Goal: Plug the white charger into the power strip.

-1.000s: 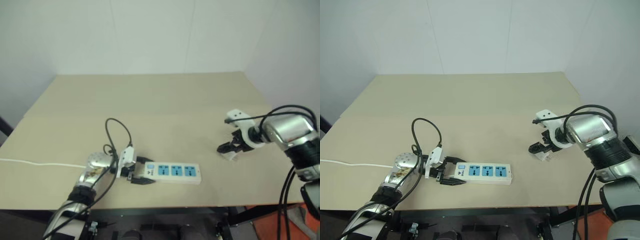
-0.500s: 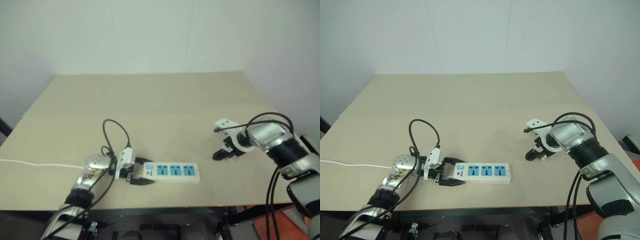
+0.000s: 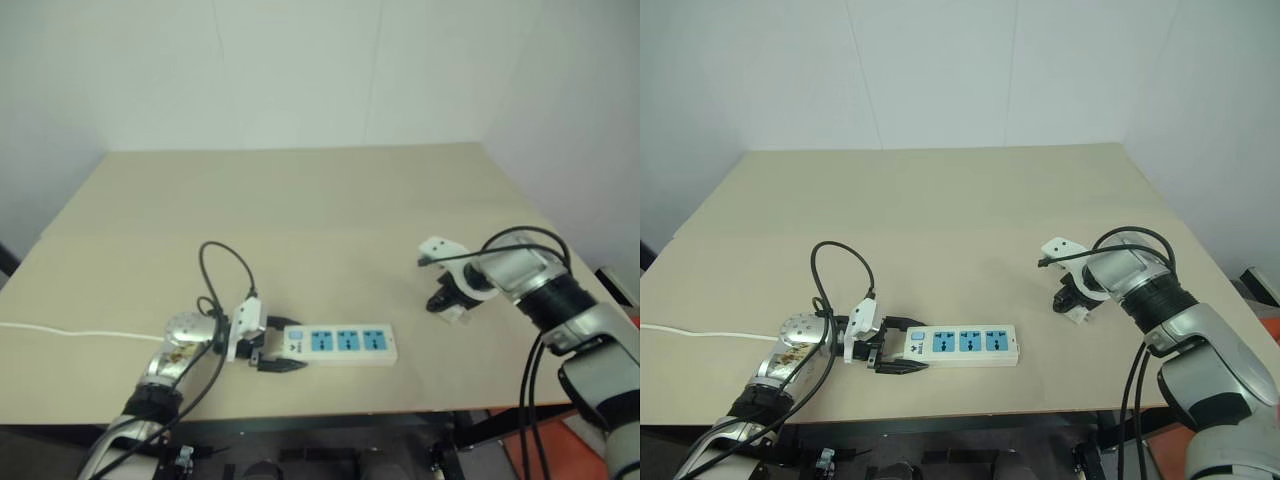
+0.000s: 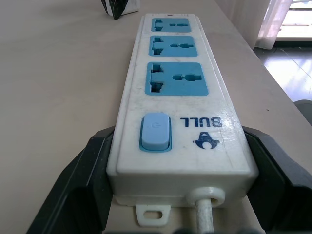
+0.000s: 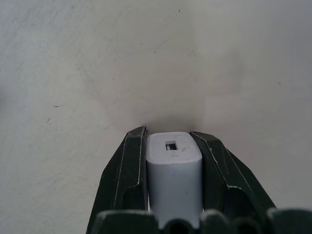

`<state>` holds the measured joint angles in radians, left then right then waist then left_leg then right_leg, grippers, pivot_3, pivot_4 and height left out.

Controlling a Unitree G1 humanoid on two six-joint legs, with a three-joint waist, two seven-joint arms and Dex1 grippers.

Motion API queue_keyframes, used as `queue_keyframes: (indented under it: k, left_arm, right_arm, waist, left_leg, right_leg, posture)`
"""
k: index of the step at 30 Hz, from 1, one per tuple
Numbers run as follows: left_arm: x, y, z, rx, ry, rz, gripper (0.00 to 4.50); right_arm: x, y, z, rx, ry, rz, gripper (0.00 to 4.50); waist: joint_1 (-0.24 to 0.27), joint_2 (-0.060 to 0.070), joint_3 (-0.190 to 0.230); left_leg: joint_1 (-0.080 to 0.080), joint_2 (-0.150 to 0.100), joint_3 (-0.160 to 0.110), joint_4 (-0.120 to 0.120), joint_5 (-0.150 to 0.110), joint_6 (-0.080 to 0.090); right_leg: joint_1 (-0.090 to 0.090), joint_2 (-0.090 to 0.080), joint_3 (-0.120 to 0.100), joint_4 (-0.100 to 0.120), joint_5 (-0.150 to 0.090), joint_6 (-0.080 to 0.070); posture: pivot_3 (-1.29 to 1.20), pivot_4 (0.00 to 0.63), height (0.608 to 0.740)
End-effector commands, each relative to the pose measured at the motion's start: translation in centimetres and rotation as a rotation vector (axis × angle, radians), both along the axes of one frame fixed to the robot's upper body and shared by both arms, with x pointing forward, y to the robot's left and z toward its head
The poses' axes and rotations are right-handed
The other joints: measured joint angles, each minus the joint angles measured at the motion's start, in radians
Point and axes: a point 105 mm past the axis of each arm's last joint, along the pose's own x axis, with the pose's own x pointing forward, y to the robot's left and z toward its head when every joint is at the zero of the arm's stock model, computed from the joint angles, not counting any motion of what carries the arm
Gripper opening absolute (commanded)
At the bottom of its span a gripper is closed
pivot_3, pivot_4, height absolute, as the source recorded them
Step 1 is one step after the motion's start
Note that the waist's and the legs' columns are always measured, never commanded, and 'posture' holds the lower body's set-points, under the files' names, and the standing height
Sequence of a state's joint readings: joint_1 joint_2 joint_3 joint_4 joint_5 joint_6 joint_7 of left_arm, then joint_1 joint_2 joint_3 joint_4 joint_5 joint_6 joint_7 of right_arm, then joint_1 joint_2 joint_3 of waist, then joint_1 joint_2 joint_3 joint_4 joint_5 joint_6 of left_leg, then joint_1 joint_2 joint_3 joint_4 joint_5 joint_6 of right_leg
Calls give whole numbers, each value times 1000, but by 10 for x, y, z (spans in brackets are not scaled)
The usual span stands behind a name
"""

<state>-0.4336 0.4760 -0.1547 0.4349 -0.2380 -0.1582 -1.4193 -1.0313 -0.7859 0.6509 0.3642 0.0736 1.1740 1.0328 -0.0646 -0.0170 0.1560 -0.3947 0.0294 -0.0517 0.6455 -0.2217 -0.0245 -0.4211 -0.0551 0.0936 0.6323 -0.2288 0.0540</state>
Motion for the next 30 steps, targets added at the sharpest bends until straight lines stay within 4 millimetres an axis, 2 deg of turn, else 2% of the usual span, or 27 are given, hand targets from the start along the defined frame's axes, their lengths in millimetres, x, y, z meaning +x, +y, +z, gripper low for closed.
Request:
queue_keyframes:
  k: [1,4,8,12,16,20,24,30]
  left_arm:
    - [0,6,-7,36,27,21,3277]
    - [7,7,-2,29,14,32,3277]
    - [13,7,4,23,2,25,3277]
    - [18,6,5,33,-7,14,3277]
    - [18,2,1,44,-2,-4,3277]
    - [16,-2,-6,43,18,-12,3277]
    - [14,-5,-11,42,33,-20,3277]
    - [15,-6,-14,54,38,-31,3277]
  right_arm:
    - [6,-2,11,22,-69,-19,1152]
    - [16,-3,34,65,-192,-38,1152]
    - [17,7,66,210,-313,-34,1152]
    - [9,25,95,380,-451,34,1152]
    - [-8,52,111,588,-610,152,1152]
    - [-26,77,109,753,-766,216,1152]
    - [-43,98,105,1036,-738,244,1152]
    - [-51,120,84,1132,-706,372,1152]
  waist:
    - [0,0,0]
    - [0,0,0]
    - [0,0,0]
    - [0,0,1]
    - [2,0,1]
    - [5,0,1]
    - [9,0,1]
    - [19,0,0]
  left_leg:
    - [0,0,0,0,0,0]
    - [0,0,0,0,0,0]
    - [0,0,0,0,0,0]
    - [-1,0,-1,0,0,0]
    - [-2,0,-1,0,0,0]
    - [-1,0,-1,0,0,0]
    - [-1,-1,-2,1,0,0]
    - [2,-1,-1,1,0,0]
  right_leg:
    - [0,0,0,0,0,0]
    - [0,0,0,0,0,0]
    - [-1,0,0,1,0,0]
    - [-1,0,0,0,0,0]
    - [0,0,-1,0,0,0]
    - [0,0,0,1,0,0]
    - [1,0,-1,1,1,0]
    - [4,0,-1,0,0,1]
  posture:
    - [0,150,740]
    - [0,150,740]
    - [0,150,740]
    - [0,150,740]
    - [0,150,740]
    - [0,150,740]
    - [0,150,740]
    - [0,150,740]
